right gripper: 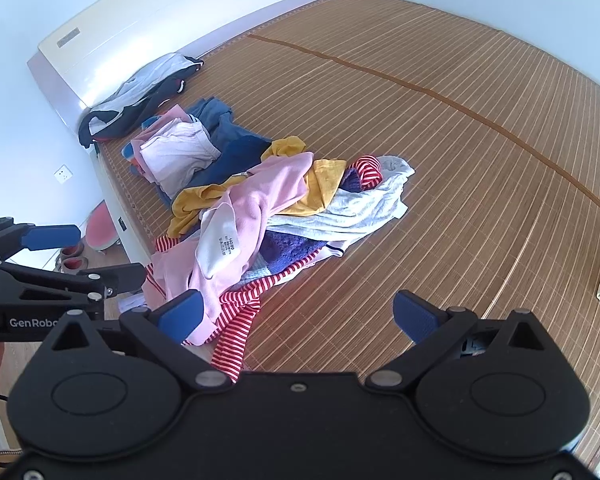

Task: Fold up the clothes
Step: 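Reach both grippers toward the pink sweatshirt on the clothes heap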

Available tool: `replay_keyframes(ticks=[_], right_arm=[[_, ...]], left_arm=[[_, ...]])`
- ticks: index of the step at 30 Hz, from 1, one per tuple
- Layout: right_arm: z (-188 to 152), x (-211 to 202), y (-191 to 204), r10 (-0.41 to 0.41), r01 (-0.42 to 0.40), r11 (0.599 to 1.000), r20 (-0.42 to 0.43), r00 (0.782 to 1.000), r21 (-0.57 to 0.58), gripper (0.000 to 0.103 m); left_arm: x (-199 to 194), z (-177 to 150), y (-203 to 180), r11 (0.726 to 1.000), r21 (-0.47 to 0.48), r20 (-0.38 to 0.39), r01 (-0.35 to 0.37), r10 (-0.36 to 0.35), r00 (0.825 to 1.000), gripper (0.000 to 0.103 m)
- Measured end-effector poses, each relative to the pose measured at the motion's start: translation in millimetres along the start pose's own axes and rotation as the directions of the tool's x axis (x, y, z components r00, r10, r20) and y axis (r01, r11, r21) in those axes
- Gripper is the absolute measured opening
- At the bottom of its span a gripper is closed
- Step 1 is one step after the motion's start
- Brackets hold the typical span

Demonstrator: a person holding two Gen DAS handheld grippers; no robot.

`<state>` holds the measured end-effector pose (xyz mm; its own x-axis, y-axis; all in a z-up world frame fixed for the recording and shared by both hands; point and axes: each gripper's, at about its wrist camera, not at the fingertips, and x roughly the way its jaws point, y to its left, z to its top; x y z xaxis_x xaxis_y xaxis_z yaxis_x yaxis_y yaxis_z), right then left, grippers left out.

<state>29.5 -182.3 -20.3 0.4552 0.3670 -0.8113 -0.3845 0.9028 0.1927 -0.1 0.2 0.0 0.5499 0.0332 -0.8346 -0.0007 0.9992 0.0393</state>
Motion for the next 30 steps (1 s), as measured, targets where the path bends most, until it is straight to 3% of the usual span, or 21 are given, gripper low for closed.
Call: replay_keyframes(ticks=[16, 24, 30], right_arm=[[-4.7, -10.4, -9.6, 0.016, -0.016, 1.000, -0.002, 1.000, -0.019, 0.101], [-8.1, -6.4, -13.5, 0.011, -0.011, 1.000, -0.014, 1.000, -0.016, 0.102], [-11.7, -8.4, -28.4, 0.051, -0.051, 0.998, -0.010, 0.999, -0.046, 0.102]], left_arm=[[-7.3, -7.4, 2.2, 0.999, -0.034, -0.005, -0.016, 0.016, 1.000, 0.090], [-8.6, -12.7, 15.4, 0.996, -0.053, -0.022, -0.074, 0.073, 0.997, 0.090], [-7.1, -25.3, 30.6, 0.982, -0.166, -0.052, -0.093, 0.086, 0.995, 0.090]])
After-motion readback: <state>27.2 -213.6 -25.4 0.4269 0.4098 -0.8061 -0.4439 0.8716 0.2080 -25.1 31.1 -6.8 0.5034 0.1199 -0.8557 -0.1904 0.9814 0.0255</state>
